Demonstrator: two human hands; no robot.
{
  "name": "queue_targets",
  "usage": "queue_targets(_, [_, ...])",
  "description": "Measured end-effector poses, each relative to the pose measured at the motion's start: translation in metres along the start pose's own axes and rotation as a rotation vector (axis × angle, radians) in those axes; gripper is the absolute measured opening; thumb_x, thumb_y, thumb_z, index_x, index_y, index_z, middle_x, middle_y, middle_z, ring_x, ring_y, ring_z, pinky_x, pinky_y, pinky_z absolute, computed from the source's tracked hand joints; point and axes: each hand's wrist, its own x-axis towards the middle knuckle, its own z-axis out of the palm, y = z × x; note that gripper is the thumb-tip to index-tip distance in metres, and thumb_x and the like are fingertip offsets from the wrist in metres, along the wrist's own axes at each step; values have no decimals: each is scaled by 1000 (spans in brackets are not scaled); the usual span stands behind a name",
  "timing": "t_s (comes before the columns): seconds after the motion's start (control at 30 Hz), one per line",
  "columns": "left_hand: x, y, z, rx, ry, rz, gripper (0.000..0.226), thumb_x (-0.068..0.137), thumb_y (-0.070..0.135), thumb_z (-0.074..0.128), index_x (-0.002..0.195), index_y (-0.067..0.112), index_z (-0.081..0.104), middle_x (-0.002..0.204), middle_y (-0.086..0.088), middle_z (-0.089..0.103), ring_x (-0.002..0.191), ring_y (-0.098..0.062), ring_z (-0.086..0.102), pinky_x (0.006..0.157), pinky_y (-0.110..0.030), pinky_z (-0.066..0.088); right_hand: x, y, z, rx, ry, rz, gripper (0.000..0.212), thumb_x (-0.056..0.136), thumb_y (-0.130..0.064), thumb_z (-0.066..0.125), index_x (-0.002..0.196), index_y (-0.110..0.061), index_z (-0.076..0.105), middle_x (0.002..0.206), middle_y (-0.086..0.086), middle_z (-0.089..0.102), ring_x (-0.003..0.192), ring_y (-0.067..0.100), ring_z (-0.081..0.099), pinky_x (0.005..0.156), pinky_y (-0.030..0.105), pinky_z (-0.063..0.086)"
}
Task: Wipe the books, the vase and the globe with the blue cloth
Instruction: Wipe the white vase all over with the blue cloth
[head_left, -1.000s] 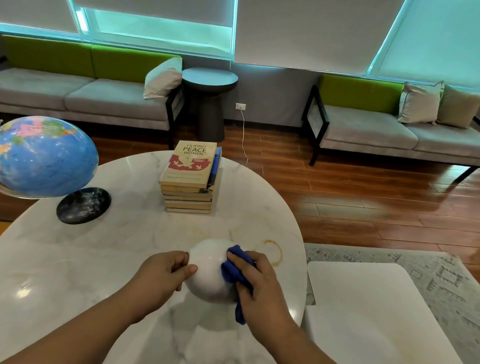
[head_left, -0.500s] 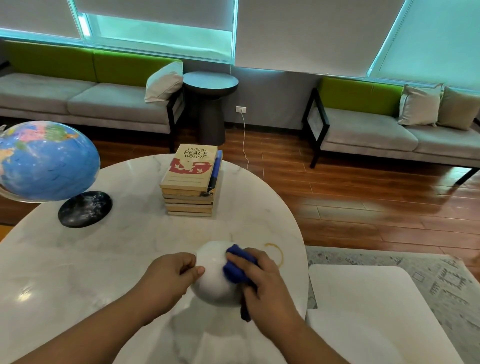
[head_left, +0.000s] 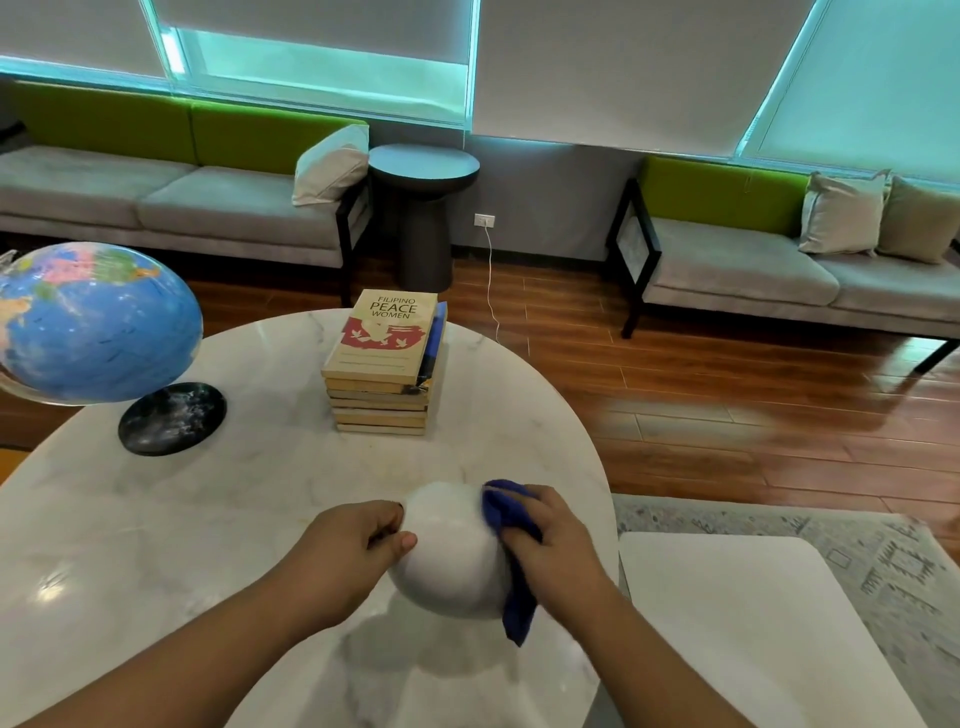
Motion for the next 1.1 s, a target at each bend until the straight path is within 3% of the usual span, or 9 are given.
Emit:
queue_targets(0.1, [1, 5, 1, 52, 9, 42, 28, 95, 28, 56, 68, 20, 50, 72, 3, 59, 69, -9, 53, 57, -15, 34, 4, -1, 1, -40, 52, 46, 38, 91, -11, 53, 120, -33, 62, 121, -18, 50, 115, 9, 49, 96, 13, 35])
queue_targets(0.17, [3, 8, 0, 84, 8, 52, 31, 95, 29, 55, 66, 27, 45, 69, 10, 54, 66, -4, 50, 55, -11, 34, -4, -12, 9, -106, 26, -87, 42, 89, -10, 54, 122, -35, 61, 121, -23, 46, 113, 1, 43, 95, 2, 26])
queue_targets(0.27, [4, 11, -1, 99, 8, 55, 33, 95, 28, 56, 65, 27, 43, 64, 9, 50, 60, -4, 46, 54, -12, 33, -12, -23, 15, -183, -57, -234, 46, 87, -10, 55, 122, -39, 61, 123, -28, 42, 115, -5, 37, 99, 5, 24])
queue_targets(0.33, [4, 9, -1, 80, 5, 65, 35, 94, 27, 57, 62, 25, 42, 61, 7, 48, 59, -4, 45, 54, -13, 33, -6, -18, 4, -84, -61, -170, 46, 87, -9, 54, 115, -45, 63, 120, -30, 45, 115, -5, 41, 98, 6, 27])
queue_targets(0.47, [2, 7, -1, 66, -22, 105, 26, 95, 29, 55, 72, 17, 52, 73, 4, 59, 71, -10, 55, 65, -22, 42, 7, 0, -13, 63, 27, 118, 39, 88, -11, 52, 102, -46, 61, 115, -17, 56, 112, 13, 52, 104, 37, 40])
queue_targets(0.7, [5, 10, -1, 145, -43, 204, 25, 94, 32, 56, 74, 17, 50, 72, 2, 55, 70, -12, 52, 65, -26, 42, 4, -29, -5, -124, -116, -170, 39, 83, -22, 47, 113, -37, 67, 121, -21, 51, 114, 1, 46, 101, 16, 34])
queue_targets(0.87, [1, 9, -3, 188, -72, 254, 25, 94, 35, 54, 83, 13, 55, 77, 1, 57, 75, -13, 55, 71, -31, 44, 13, -12, -22, 181, -105, 39, 33, 80, -14, 54, 100, -34, 72, 109, -19, 59, 107, 9, 55, 95, 20, 42])
queue_targets(0.97, [2, 12, -2, 202, -64, 275, 24, 94, 37, 54, 86, 14, 58, 80, 2, 58, 75, -11, 55, 71, -28, 44, 21, -14, -15, -17, -29, 39, 32, 87, -13, 53, 103, -36, 68, 110, -16, 57, 106, 12, 53, 95, 24, 40])
queue_targets(1.1, [5, 14, 0, 189, -41, 263, 24, 92, 34, 58, 75, 17, 52, 71, 4, 53, 67, -10, 49, 62, -22, 38, 6, -36, 3, -364, -17, -274, 38, 88, -19, 48, 119, -33, 64, 116, -15, 52, 104, 12, 44, 90, 16, 36])
